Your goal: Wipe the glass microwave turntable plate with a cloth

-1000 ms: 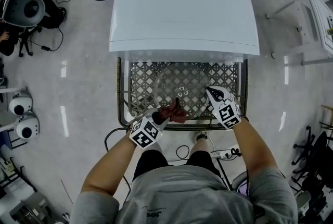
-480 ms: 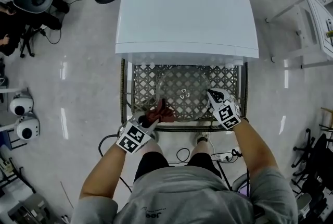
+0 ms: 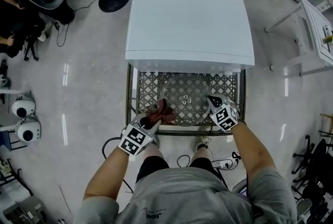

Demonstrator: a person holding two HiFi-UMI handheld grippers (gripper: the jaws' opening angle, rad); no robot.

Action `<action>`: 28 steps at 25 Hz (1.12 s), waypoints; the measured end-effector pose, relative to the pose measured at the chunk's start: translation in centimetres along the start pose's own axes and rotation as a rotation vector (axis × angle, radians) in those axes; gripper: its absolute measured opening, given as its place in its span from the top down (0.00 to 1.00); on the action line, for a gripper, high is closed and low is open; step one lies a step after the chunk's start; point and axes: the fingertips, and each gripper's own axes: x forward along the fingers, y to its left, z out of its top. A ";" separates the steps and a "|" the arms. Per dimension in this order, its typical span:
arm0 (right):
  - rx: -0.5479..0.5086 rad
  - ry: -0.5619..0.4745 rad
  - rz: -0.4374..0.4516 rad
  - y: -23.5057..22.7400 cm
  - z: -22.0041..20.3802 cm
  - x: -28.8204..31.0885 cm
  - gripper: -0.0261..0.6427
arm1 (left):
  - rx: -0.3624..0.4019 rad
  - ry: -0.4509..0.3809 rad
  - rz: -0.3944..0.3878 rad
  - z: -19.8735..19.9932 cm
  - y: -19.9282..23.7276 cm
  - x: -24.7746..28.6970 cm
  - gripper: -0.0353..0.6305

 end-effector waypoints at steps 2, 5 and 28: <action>-0.016 0.019 0.009 0.3 0.0 -0.1 0.95 | -0.002 -0.020 0.001 0.9 -0.2 -0.4 0.85; -0.043 0.027 0.034 1.2 0.7 -0.6 0.95 | -0.007 -0.042 0.002 2.3 -0.7 -1.3 0.85; 0.167 -0.296 -0.051 -1.8 13.3 -18.1 0.95 | -0.097 -0.462 0.092 15.5 -1.8 -12.3 0.85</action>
